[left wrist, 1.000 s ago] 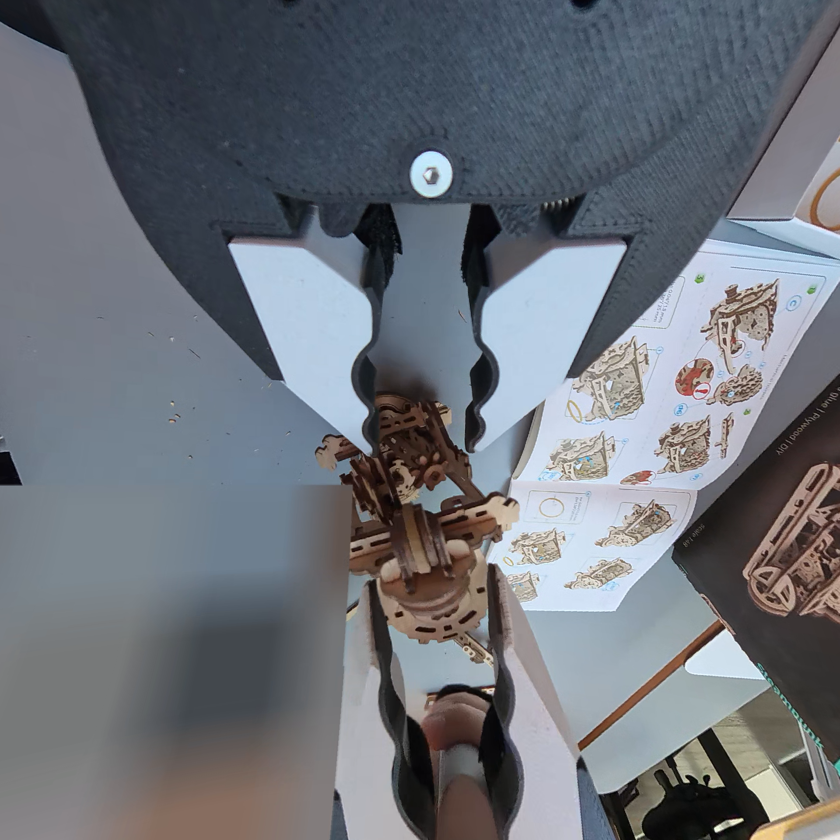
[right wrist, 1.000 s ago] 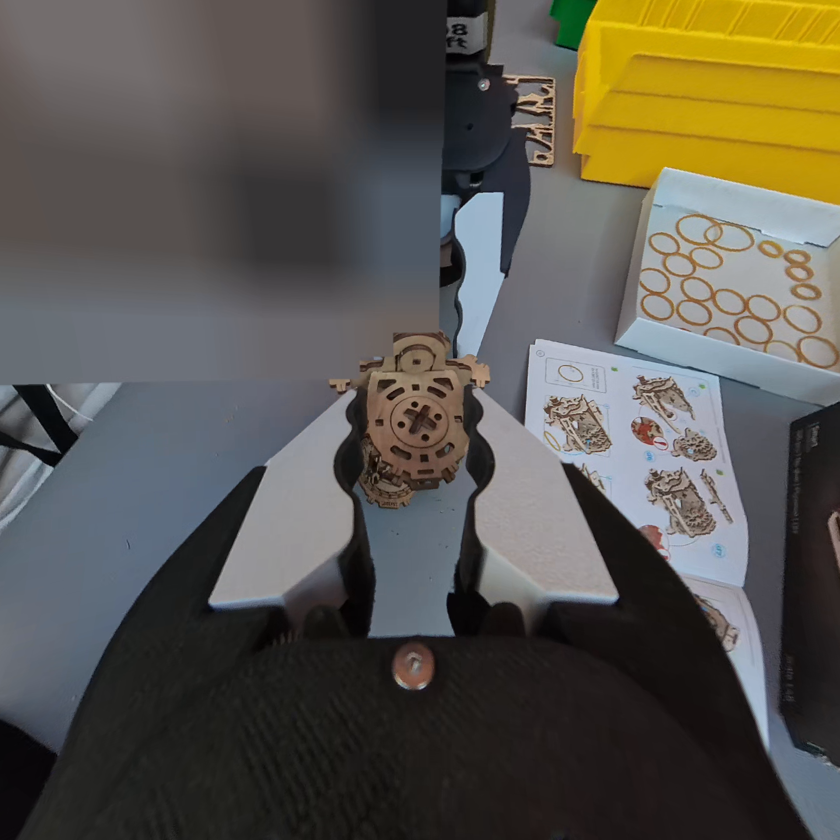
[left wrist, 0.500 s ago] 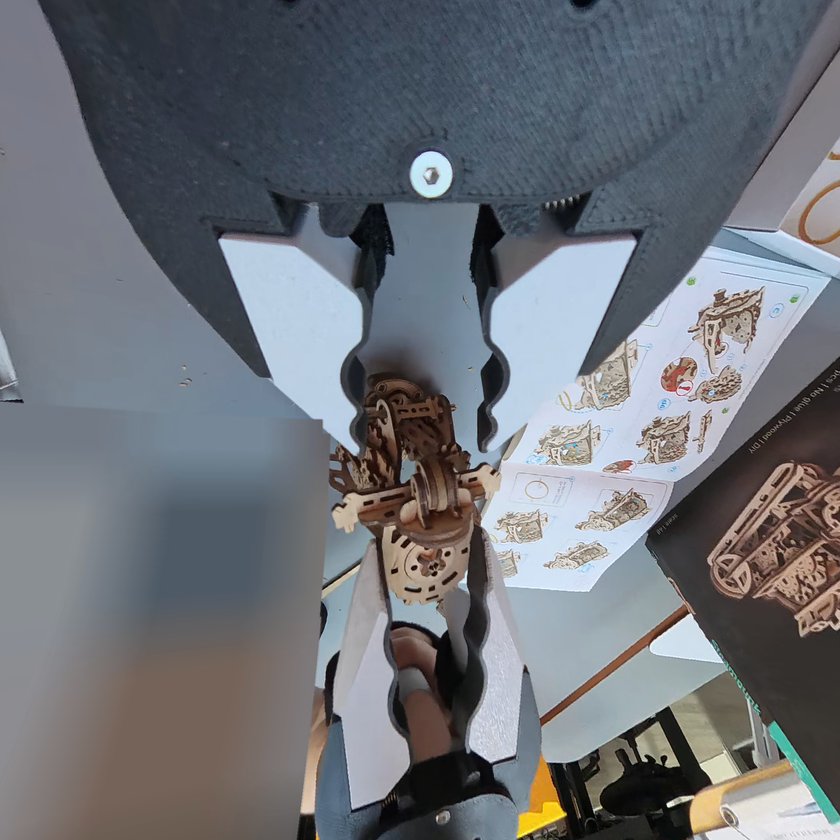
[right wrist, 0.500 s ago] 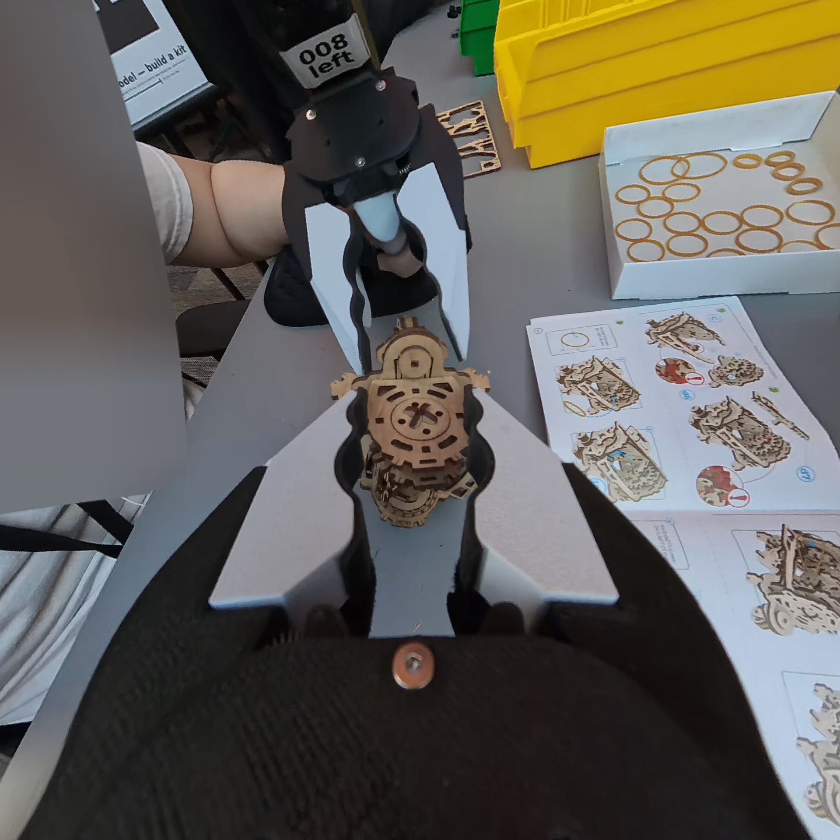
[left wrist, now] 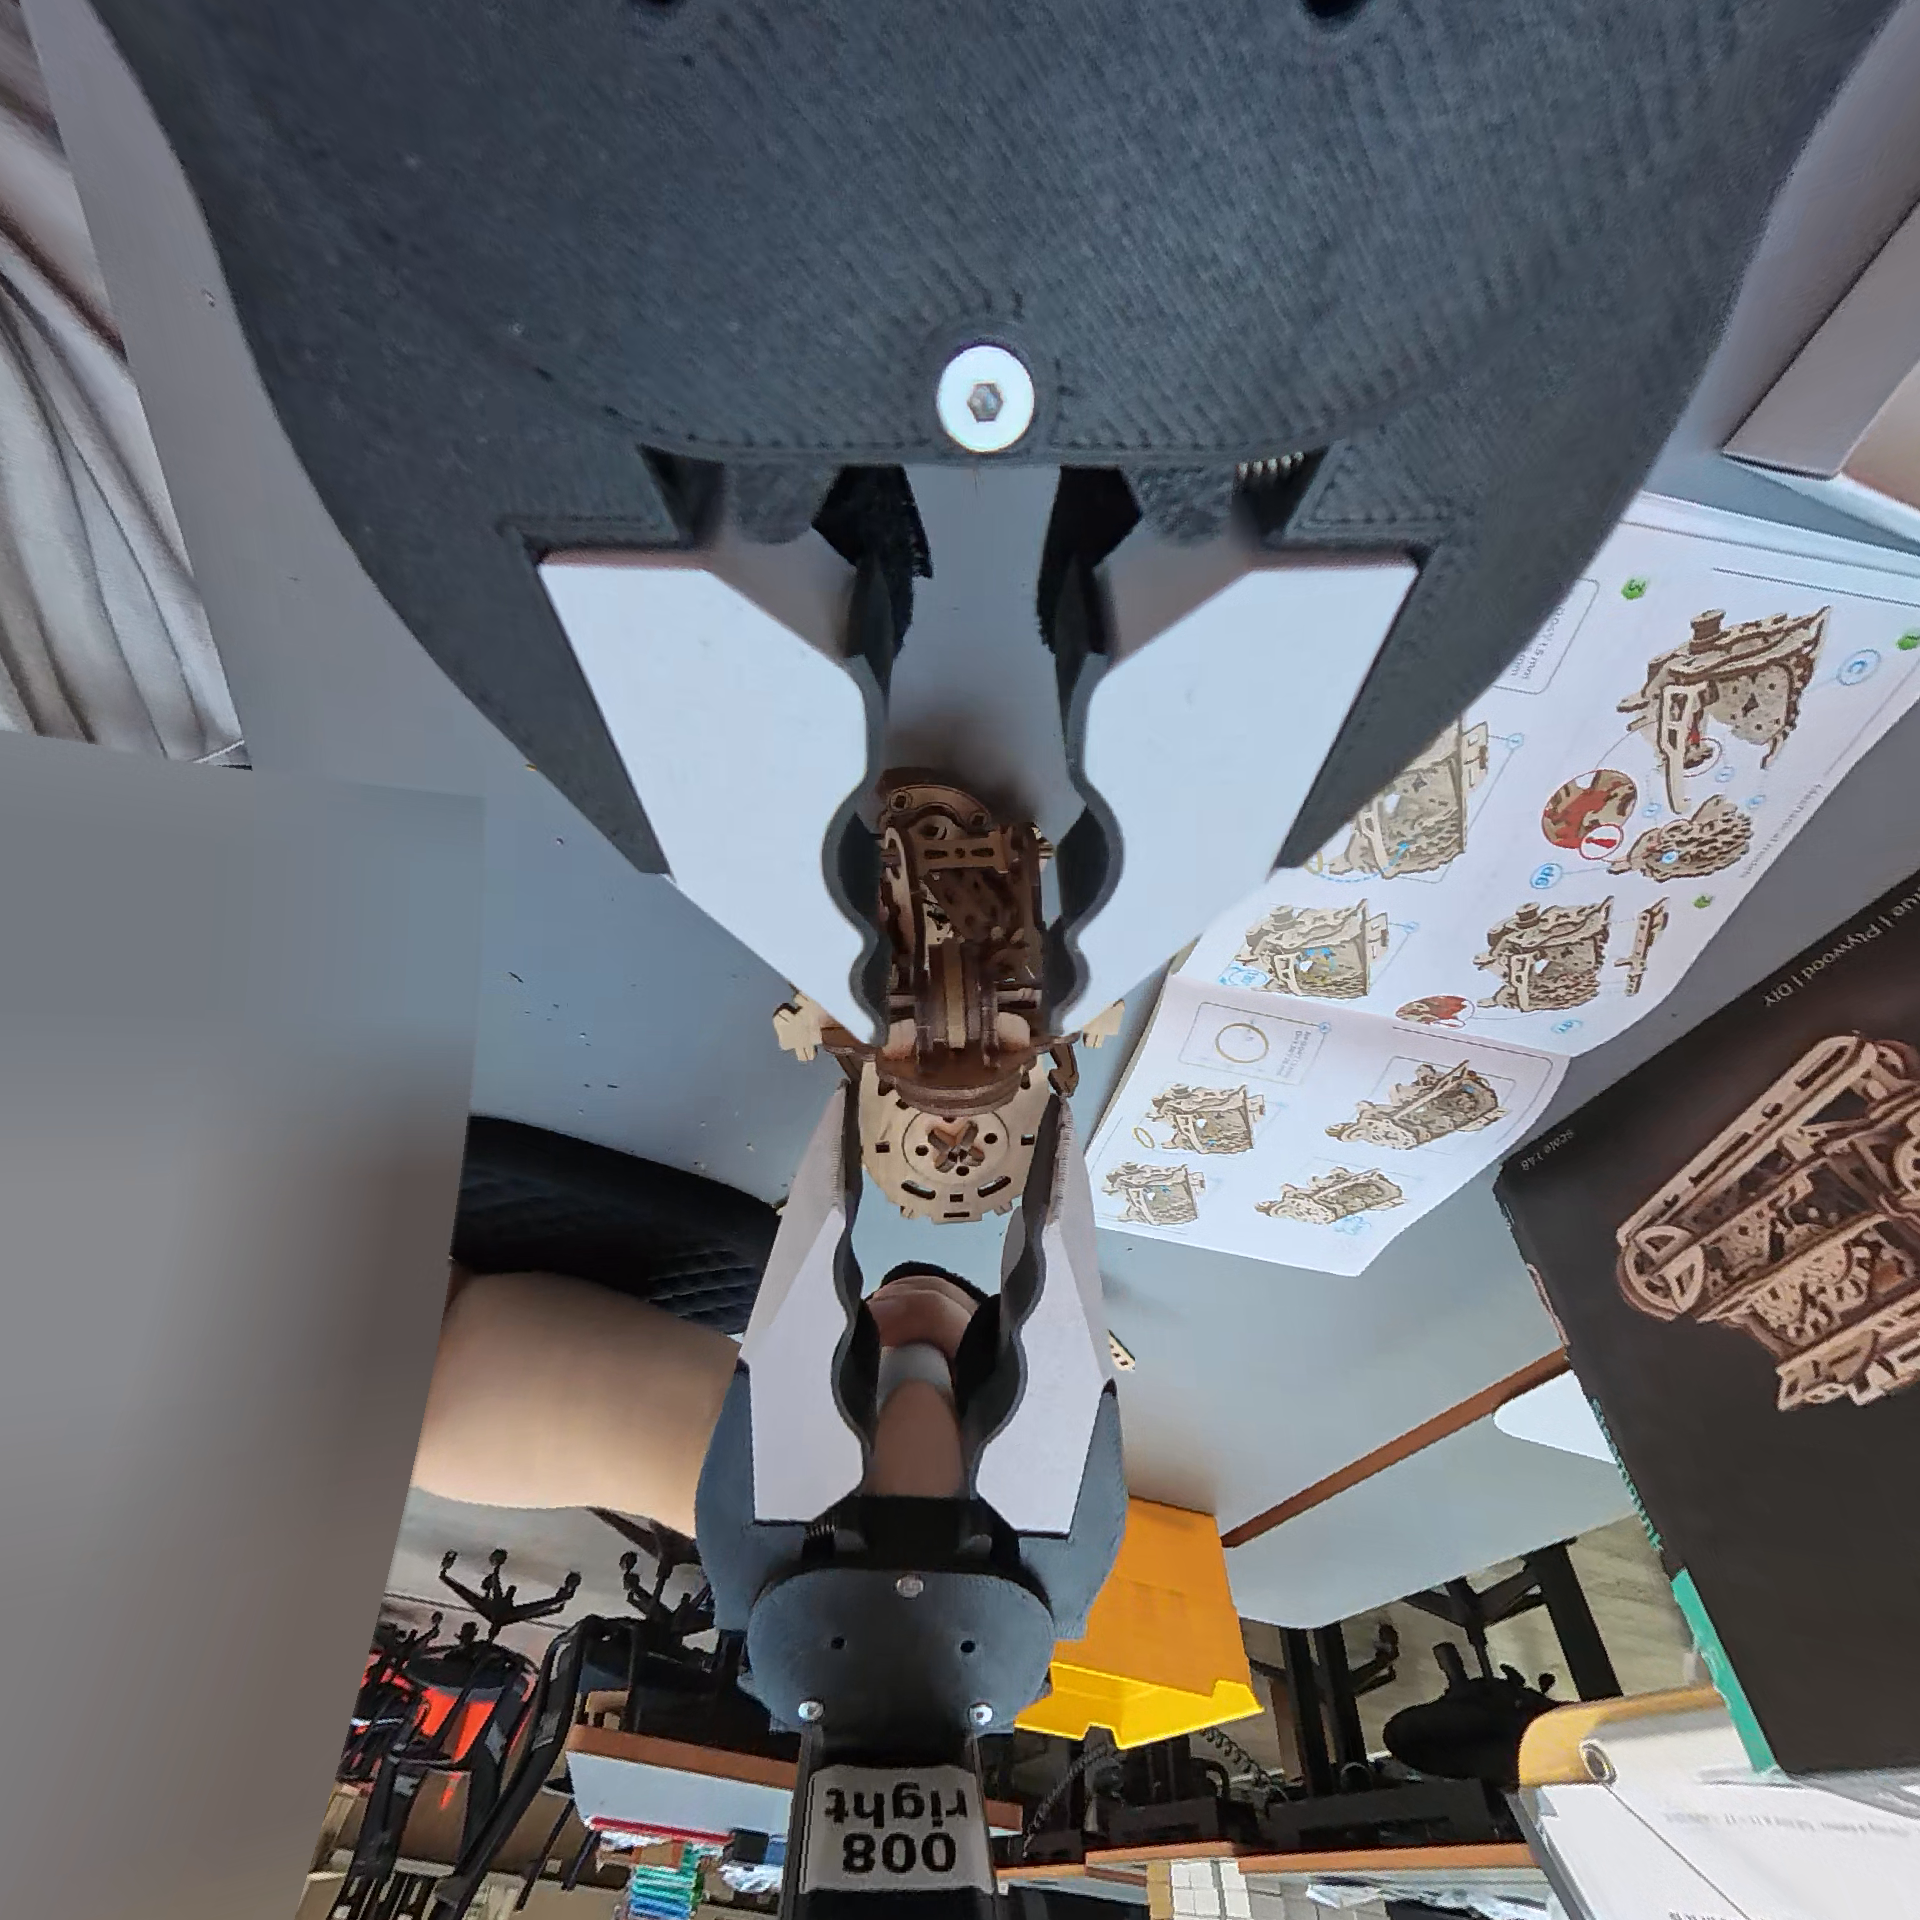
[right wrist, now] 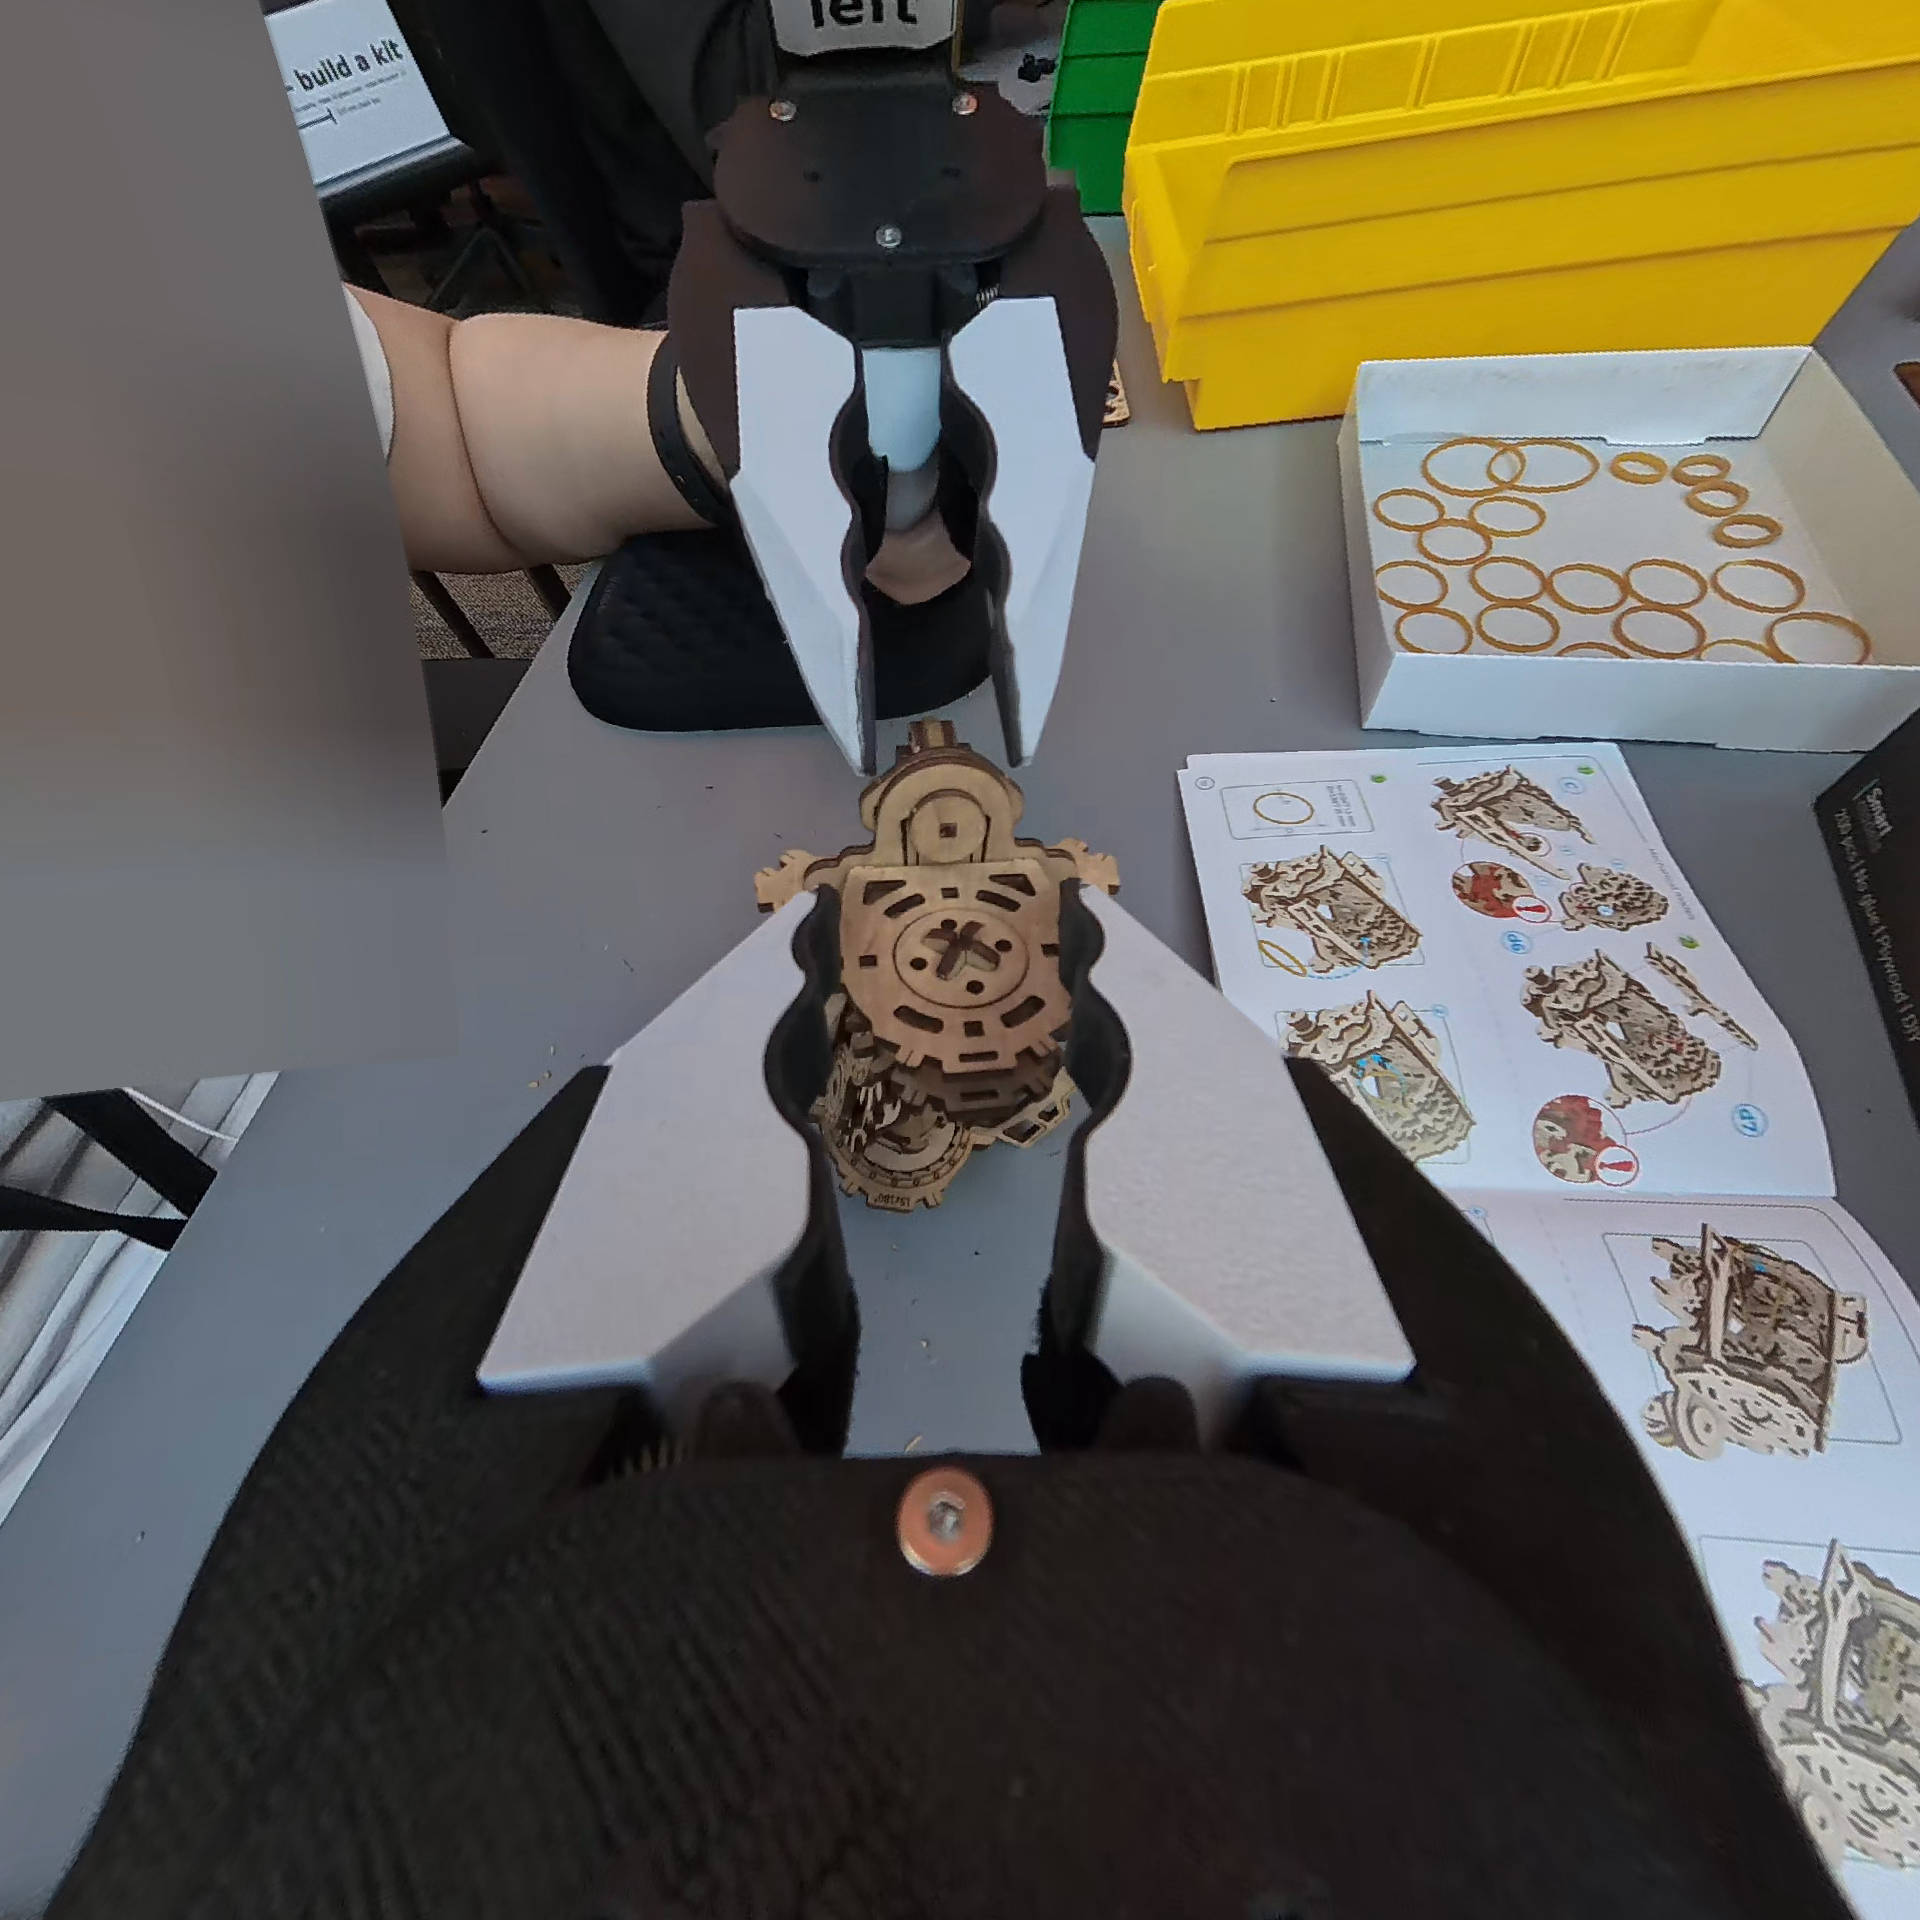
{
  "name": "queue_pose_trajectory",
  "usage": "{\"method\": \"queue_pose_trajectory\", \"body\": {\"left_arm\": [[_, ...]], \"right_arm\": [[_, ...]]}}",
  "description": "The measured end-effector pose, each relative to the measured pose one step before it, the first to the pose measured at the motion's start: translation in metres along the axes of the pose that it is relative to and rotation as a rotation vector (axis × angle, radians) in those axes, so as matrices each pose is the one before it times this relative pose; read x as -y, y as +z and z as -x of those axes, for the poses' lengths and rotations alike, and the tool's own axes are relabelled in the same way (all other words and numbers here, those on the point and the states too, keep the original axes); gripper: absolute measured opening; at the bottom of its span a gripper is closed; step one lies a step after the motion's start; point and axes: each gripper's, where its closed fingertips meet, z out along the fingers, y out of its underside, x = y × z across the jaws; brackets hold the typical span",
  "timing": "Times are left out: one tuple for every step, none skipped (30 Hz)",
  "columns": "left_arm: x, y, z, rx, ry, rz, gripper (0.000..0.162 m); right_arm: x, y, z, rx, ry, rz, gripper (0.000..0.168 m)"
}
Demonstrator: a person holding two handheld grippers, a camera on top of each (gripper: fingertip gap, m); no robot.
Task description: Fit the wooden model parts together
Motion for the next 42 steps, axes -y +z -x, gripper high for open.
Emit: {"method": "queue_pose_trajectory", "body": {"left_arm": [[-0.00001, 0.00123, 0.00047, 0.0085, 0.0037, 0.0069, 0.036], [0.00041, 0.0012, -0.00093, 0.0001, 0.0063, 0.0021, 0.038], [0.00011, 0.00105, -0.00043, 0.0027, 0.0063, 0.0035, 0.036], [-0.00011, 0.0012, 0.00031, 0.0058, 0.0063, 0.0036, 0.032], [-0.00043, 0.00119, -0.00121, -0.0058, 0.007, 0.0037, 0.028], [-0.00113, 0.00101, -0.00061, -0.0038, 0.0026, 0.0078, 0.026], [-0.0002, 0.00033, 0.00009, -0.0004, -0.0004, 0.0028, 0.026], [0.00017, 0.00013, 0.00014, 0.0002, -0.0021, -0.0001, 0.026], [-0.00012, 0.00007, 0.0021, 0.0135, -0.002, 0.0014, 0.026], [0.0011, -0.00049, 0.00071, 0.0055, 0.0046, -0.0074, 0.026], [0.00198, -0.0007, 0.00064, 0.0058, 0.0025, -0.0127, 0.026], [0.00173, -0.00036, 0.00092, 0.0065, -0.0013, -0.012, 0.026], [0.00058, -0.00003, 0.00052, 0.0016, -0.0038, -0.0056, 0.026], [0.00045, 0.00012, -0.00034, -0.0043, -0.0047, -0.0066, 0.026], [0.00011, 0.00029, -0.00081, -0.0077, -0.0071, -0.0058, 0.026], [-0.00062, 0.0006, -0.00097, -0.0088, -0.0087, 0.0003, 0.026], [-0.00039, 0.00049, -0.0004, -0.0042, -0.0046, -0.0013, 0.026], [0.00008, 0.00023, -0.00025, -0.0007, 0.0002, -0.0029, 0.026], [-0.00004, 0.00007, 0.00005, 0.0019, 0.0027, -0.0007, 0.026], [-0.00012, -0.00003, 0.0002, 0.0024, 0.0025, 0.0007, 0.026], [0.00006, -0.00005, 0.00061, 0.0039, 0.0004, -0.0006, 0.026], [0.00026, -0.00009, 0.00042, 0.0019, -0.0022, -0.003, 0.026], [-0.00034, 0.00015, -0.0001, -0.0023, -0.0059, 0.0002, 0.026], [0.0, -0.00006, 0.00012, -0.0019, -0.0059, -0.0012, 0.026], [0.00009, -0.00007, 0.00055, 0.0018, -0.0031, -0.0022, 0.026], [-0.00008, -0.00003, 0.0001, -0.0002, -0.002, -0.0008, 0.026], [0.00017, -0.00005, 0.00018, 0.001, -0.003, -0.0013, 0.026], [0.00056, -0.0001, 0.00056, 0.0039, -0.002, -0.003, 0.026], [0.00026, -0.0002, 0.00014, 0.0017, -0.0007, -0.0009, 0.026], [0.00025, -0.00011, 0.0, 0.001, -0.0003, 0.0001, 0.026], [0.0004, -0.0002, 0.00078, 0.0056, -0.0011, -0.0019, 0.026], [0.00067, -0.00019, 0.00032, 0.0027, -0.0029, -0.0024, 0.026], [0.00066, -0.00015, -0.00045, -0.0041, -0.0048, -0.0028, 0.026], [0.00094, -0.00028, 0.00054, 0.001, -0.006, -0.0041, 0.026], [0.0014, -0.00063, 0.00021, -0.0019, -0.0074, -0.0075, 0.025], [0.00098, -0.00023, 0.00049, -0.0021, -0.0099, -0.0026, 0.025], [0.0003, 0.00008, 0.00067, -0.002, -0.009, 0.0004, 0.026], [0.00029, 0.00014, 0.00066, -0.002, -0.0076, 0.0006, 0.026], [0.00041, 0.00014, 0.00119, 0.0007, -0.0083, -0.0001, 0.026], [0.00045, 0.00007, 0.00141, 0.0019, -0.0081, -0.0004, 0.026], [0.00063, 0.0, 0.00133, 0.0017, -0.0069, -0.0004, 0.025], [0.00077, -0.00024, 0.00105, -0.0002, -0.0043, -0.0021, 0.025]], "right_arm": [[0.00028, 0.00024, 0.00047, 0.0001, -0.0046, -0.0002, 0.042], [-0.00007, 0.00039, 0.00024, -0.0008, -0.0037, 0.003, 0.042], [0.00026, 0.00031, 0.00018, -0.0016, -0.002, 0.0007, 0.042], [0.00021, 0.00022, 0.00003, -0.002, -0.0036, 0.0007, 0.042], [0.00003, 0.00014, 0.00017, -0.0019, -0.0063, 0.0007, 0.042], [-0.00046, -0.00014, -0.00012, -0.0028, -0.0059, 0.0042, 0.041], [0.00013, -0.00045, -0.0004, -0.0031, 0.0006, -0.0013, 0.041], [-0.00019, -0.00022, -0.00014, -0.0004, 0.0024, -0.0013, 0.041], [-0.00019, -0.0004, 0.00348, 0.0221, -0.0028, -0.0016, 0.026], [0.00145, -0.00014, 0.00026, -0.0021, 0.0011, -0.0117, 0.026], [-0.00002, 0.00002, -0.00096, -0.0093, -0.007, -0.0014, 0.026], [0.00042, 0.00001, -0.00108, -0.0092, -0.0062, -0.0033, 0.026], [-0.00011, 0.00009, -0.00052, -0.0061, -0.0093, 0.001, 0.026], [0.00004, -0.00024, 0.00018, -0.0022, -0.0124, 0.0, 0.027], [0.00035, -0.00058, -0.00035, -0.0056, -0.0126, -0.0011, 0.03], [-0.00008, -0.00088, -0.00168, -0.0133, -0.0139, -0.0002, 0.036], [-0.00005, -0.00144, -0.00186, -0.0126, -0.0131, -0.0007, 0.043], [0.00003, -0.00187, 0.00007, -0.0003, -0.0098, -0.0036, 0.047], [-0.00046, -0.00227, 0.00069, 0.0067, -0.006, -0.0029, 0.051], [-0.00159, -0.0026, -0.00033, 0.0035, -0.0038, 0.0009, 0.052], [-0.00076, -0.00313, -0.00123, -0.0005, 0.0018, -0.0065, 0.055], [0.00048, -0.00315, -0.00008, 0.0094, 0.0088, -0.0158, 0.055], [0.0008, -0.00313, 0.00145, 0.0218, 0.0132, -0.0164, 0.055], [-0.00021, -0.00278, -0.00043, 0.0114, 0.0161, -0.0116, 0.055], [-0.00125, -0.00201, -0.00438, -0.0096, 0.0215, -0.007, 0.055], [-0.00206, -0.00067, -0.00412, -0.0046, 0.0271, -0.004, 0.055], [-0.00207, 0.00064, 0.00041, 0.0233, 0.0282, -0.0062, 0.055], [-0.00226, 0.00161, 0.00129, 0.0263, 0.0279, -0.0036, 0.056], [-0.00319, 0.00209, -0.00049, 0.011, 0.0176, 0.0066, 0.058], [-0.0032, 0.00226, -0.00024, 0.0061, 0.0049, 0.0098, 0.059], [-0.00249, 0.00209, -0.00093, -0.0027, -0.0002, 0.0095, 0.059], [-0.00264, 0.00182, -0.00216, -0.0106, 0.0018, 0.0125, 0.054], [-0.00196, 0.00144, -0.00038, 0.0001, 0.0048, 0.0109, 0.048], [0.00043, 0.00033, 0.00299, 0.0209, 0.0027, -0.0043, 0.038], [0.00204, -0.00046, 0.00103, 0.0076, 0.0077, -0.0154, 0.037], [0.00169, -0.00118, -0.00026, 0.0022, 0.0098, -0.0115, 0.037], [0.00121, -0.00111, 0.00003, 0.0042, 0.0125, -0.0072, 0.037], [0.00095, -0.0009, -0.00004, 0.0038, 0.0105, -0.006, 0.037], [0.00104, -0.00076, -0.00054, -0.0003, 0.0104, -0.0064, 0.037], [0.00131, -0.00043, -0.00105, -0.0023, 0.0124, -0.0085, 0.038], [0.00121, -0.00011, -0.0011, -0.0013, 0.014, -0.0076, 0.039], [0.00051, 0.00018, -0.00058, 0.0014, 0.0126, -0.0036, 0.04]]}}
